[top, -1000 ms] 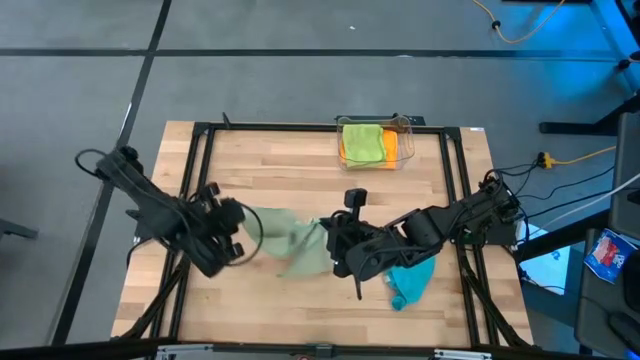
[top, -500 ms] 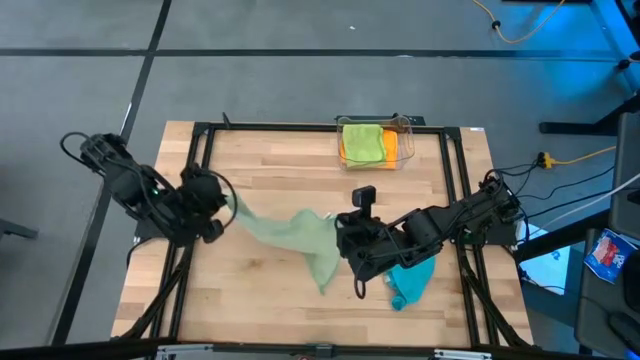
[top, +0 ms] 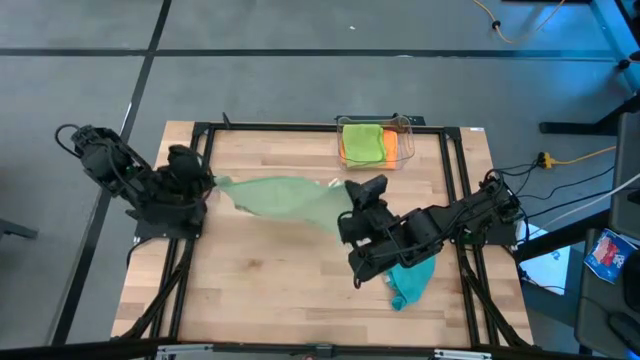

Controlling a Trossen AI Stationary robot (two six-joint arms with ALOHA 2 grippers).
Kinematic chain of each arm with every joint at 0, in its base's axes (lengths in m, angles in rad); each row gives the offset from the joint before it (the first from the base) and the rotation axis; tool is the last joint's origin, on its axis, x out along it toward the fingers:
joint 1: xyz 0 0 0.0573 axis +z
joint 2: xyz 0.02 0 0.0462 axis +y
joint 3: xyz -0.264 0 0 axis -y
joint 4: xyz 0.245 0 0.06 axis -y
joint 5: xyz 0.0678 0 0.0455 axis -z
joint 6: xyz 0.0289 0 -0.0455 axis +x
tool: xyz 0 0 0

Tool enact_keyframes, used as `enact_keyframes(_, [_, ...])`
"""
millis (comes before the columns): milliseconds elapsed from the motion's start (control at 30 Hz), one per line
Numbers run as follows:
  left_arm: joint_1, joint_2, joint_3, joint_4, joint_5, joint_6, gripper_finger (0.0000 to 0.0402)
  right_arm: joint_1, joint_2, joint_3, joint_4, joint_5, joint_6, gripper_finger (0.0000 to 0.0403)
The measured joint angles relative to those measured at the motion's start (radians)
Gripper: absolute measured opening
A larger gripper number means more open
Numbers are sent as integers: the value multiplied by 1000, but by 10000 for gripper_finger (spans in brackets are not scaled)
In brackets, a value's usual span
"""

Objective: Fold microfiber towels
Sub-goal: Fold the green microfiber towel

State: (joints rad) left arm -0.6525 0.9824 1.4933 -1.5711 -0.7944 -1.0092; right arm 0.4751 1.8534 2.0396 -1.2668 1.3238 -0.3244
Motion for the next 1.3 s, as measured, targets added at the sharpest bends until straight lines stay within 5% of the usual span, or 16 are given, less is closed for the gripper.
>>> enact_keyframes(133, [0, -24, 0, 1, -99, -45, 0, 0, 0, 0, 17, 59, -5, 16])
enact_keyframes(300, [10, -22, -10, 18, -116, -68, 0, 0, 0, 1, 101, -50, 30, 16])
enact_keyframes(433, [8, 19, -26, 110, 54, 44, 0, 0, -2, 8, 148, -326, 2, 16])
enact_keyframes(500, [14, 56, -27, 85, 37, 64, 0, -2, 2, 14, 170, -245, 14, 16])
enact_keyframes(600, [45, 55, -29, -10, -133, -20, 0, -9, -3, 21, 244, 56, 89, 16])
enact_keyframes(633, [59, 43, -28, 2, -169, -24, 0, -12, -6, 24, 263, 62, 103, 16])
enact_keyframes(700, [90, 11, -29, 30, -146, -8, 0, -11, -8, 41, 260, -136, 88, 16])
enact_keyframes(800, [115, 12, -29, 125, 76, 65, 0, -2, -3, 68, 249, -560, 40, 16])
enact_keyframes(867, [111, 37, -30, 200, 208, 145, 0, -6, -3, 80, 261, -637, 7, 16])
enact_keyframes(967, [94, 52, -31, 236, 224, 205, 0, -22, -4, 95, 281, -350, 5, 16])
enact_keyframes(1033, [103, 39, -30, 202, 130, 197, 0, -30, -4, 101, 307, -60, 24, 16])
enact_keyframes(1100, [122, 28, -30, 155, 34, 172, 0, -36, -8, 102, 323, 100, 33, 16])
enact_keyframes(1167, [141, 20, -30, 133, 10, 159, 0, -37, -12, 102, 322, 93, 2, 16])
enact_keyframes(1300, [171, -9, -30, 124, -8, 174, 0, -38, -16, 102, 323, -126, -13, 16])
